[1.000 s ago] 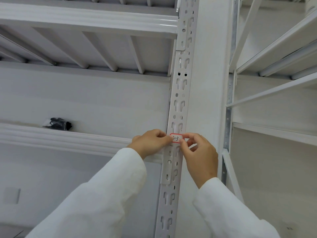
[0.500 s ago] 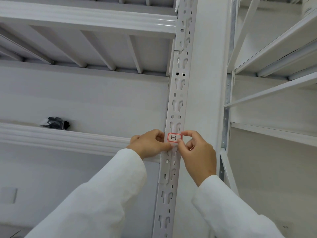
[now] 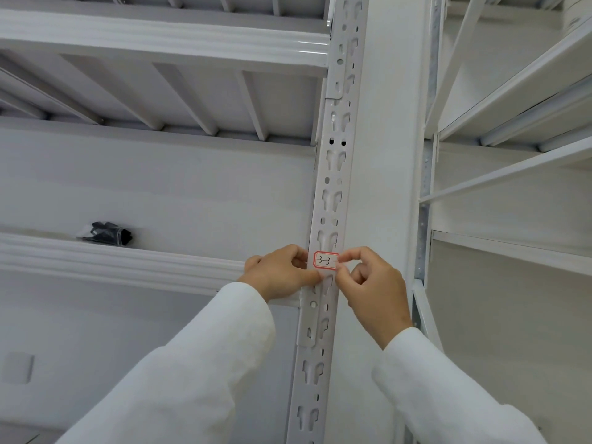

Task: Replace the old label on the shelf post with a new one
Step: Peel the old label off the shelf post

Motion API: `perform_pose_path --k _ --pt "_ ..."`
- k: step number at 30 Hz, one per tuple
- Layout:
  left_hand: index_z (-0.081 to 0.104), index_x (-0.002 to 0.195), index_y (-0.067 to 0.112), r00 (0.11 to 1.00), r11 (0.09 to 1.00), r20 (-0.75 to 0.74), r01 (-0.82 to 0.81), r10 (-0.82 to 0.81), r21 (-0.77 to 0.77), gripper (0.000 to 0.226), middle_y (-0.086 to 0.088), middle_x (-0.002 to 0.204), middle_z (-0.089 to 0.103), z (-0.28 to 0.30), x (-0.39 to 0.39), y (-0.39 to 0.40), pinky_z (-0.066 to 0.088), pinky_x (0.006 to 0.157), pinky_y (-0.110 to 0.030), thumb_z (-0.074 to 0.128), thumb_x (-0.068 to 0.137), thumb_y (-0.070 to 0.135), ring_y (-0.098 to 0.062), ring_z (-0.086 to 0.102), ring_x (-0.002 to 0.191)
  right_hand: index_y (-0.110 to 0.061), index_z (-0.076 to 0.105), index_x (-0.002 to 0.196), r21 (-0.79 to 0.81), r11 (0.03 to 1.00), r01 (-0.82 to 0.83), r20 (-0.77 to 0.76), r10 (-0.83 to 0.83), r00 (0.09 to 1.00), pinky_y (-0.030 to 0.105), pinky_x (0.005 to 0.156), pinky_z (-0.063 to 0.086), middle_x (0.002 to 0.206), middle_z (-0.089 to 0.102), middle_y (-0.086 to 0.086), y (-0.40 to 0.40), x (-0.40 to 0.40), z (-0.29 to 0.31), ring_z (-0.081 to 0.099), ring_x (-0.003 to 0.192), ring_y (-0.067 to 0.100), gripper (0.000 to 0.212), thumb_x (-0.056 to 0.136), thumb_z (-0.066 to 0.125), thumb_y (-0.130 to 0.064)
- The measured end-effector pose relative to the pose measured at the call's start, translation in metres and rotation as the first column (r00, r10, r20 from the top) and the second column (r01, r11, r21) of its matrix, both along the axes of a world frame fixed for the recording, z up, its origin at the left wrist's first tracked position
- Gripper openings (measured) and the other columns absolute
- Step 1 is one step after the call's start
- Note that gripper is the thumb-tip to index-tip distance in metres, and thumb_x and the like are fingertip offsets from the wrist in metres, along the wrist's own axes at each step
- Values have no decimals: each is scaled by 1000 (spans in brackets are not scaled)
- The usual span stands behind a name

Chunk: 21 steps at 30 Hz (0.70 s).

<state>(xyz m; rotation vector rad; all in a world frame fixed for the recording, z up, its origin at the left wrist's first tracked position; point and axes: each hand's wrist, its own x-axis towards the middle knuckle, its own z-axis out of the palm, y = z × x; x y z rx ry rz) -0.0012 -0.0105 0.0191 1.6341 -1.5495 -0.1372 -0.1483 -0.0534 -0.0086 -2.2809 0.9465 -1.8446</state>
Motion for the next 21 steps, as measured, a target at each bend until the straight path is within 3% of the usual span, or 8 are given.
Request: perform_pose_path --k 5,10,13,16,18,21 --pt "58 111 32 1000 1000 15 -6 6 4 42 15 112 66 -1 0 -1 27 110 -33 62 77 55 -8 56 110 -31 62 94 -60 993 101 -32 -103 994 32 55 46 44 44 -6 -4 0 -2 45 48 14 10 86 57 -27" --pt "57 113 31 1000 1000 25 -13 13 -4 44 15 113 66 -1 0 -1 27 109 -32 61 77 56 -7 56 110 -29 61 102 -97 985 143 -96 -152 984 38 57 53 50 50 -7 -4 1 -5 52 52 19 15 88 56 -30" --pt "56 114 30 999 1000 41 -10 11 -6 44 15 114 65 -1 -1 -1 25 106 -29 61 78 55 -8 56 111 -29 61 100 -81 988 132 -97 -139 985 35 56 51 48 49 -7 -2 1 -4 50 50 16 13 88 56 -29" --pt "56 113 31 999 1000 35 -9 9 -9 43 15 112 66 0 -1 -1 24 103 -29 60 78 56 -7 57 108 -31 58 88 -12 997 74 -98 -75 992 36 61 52 48 52 -4 1 0 5 59 55 18 3 86 57 -30" --pt "56 113 31 999 1000 33 -9 9 -8 43 15 112 66 0 -1 -2 24 104 -29 60 78 56 -6 55 103 -31 56 77 16 1000 24 -73 -23 997 39 64 53 50 55 -2 1 -3 12 63 59 23 8 84 58 -28" --pt "56 114 31 1000 1000 29 -2 3 -12 43 15 112 65 -1 0 -2 24 105 -28 60 79 55 -7 50 98 -31 56 78 -22 1000 14 -73 -15 997 38 63 52 51 55 -2 1 -6 15 61 58 22 9 84 59 -26"
